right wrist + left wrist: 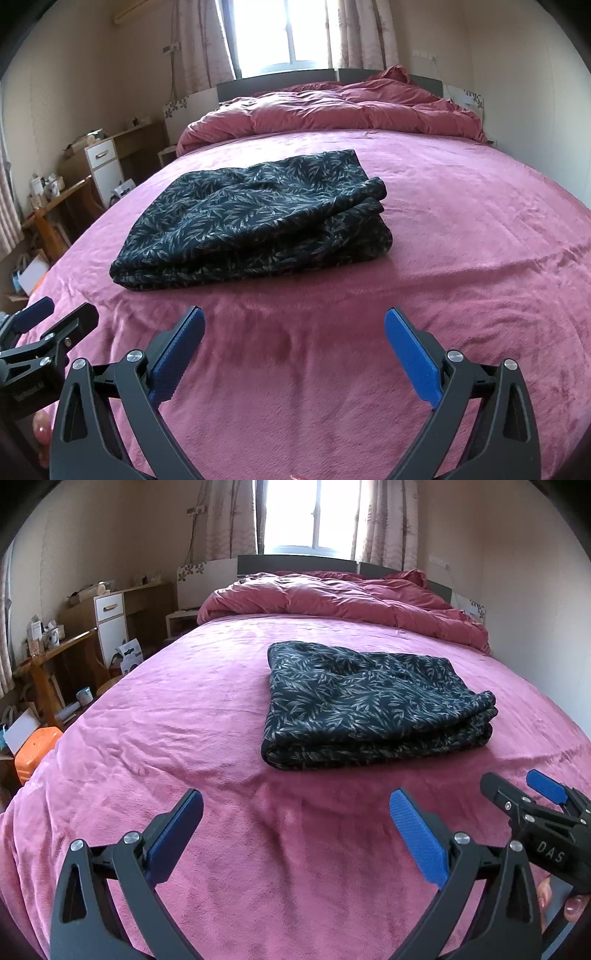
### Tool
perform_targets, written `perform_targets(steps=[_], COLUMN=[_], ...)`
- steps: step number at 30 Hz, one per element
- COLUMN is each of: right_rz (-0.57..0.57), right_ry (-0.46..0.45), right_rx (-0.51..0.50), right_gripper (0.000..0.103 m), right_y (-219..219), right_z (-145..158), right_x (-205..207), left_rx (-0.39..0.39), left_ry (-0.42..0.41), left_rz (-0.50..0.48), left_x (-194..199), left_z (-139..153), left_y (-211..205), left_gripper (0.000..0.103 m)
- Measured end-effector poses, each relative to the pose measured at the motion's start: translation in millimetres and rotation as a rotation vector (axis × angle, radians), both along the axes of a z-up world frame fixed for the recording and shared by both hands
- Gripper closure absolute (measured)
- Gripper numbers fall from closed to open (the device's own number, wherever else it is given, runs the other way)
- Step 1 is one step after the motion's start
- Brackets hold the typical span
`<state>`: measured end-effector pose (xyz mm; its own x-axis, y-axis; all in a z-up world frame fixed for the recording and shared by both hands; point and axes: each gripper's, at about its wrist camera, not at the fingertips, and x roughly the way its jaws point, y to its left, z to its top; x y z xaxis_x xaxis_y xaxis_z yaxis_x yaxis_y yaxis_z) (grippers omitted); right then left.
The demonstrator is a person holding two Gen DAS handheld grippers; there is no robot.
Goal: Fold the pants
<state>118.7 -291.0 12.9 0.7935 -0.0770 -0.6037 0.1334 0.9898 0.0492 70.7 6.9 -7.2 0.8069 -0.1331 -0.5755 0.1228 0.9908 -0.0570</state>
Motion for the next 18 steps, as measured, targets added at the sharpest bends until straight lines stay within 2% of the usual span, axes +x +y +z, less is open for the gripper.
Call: perform_targets(steps=[18], right_rz=[0.003], right_ry=[0.008], right_rx=[0.0], right_gripper=[0.006], right_y=[-0.9], right_z=[-2.7], right_x=[0.8], left_rx=[-0.009], left_ry=[0.024], left_rz=[0.0], left_x=[1.9], left_z=[-3.3], left_y=[-1.3], left_gripper=[0.002])
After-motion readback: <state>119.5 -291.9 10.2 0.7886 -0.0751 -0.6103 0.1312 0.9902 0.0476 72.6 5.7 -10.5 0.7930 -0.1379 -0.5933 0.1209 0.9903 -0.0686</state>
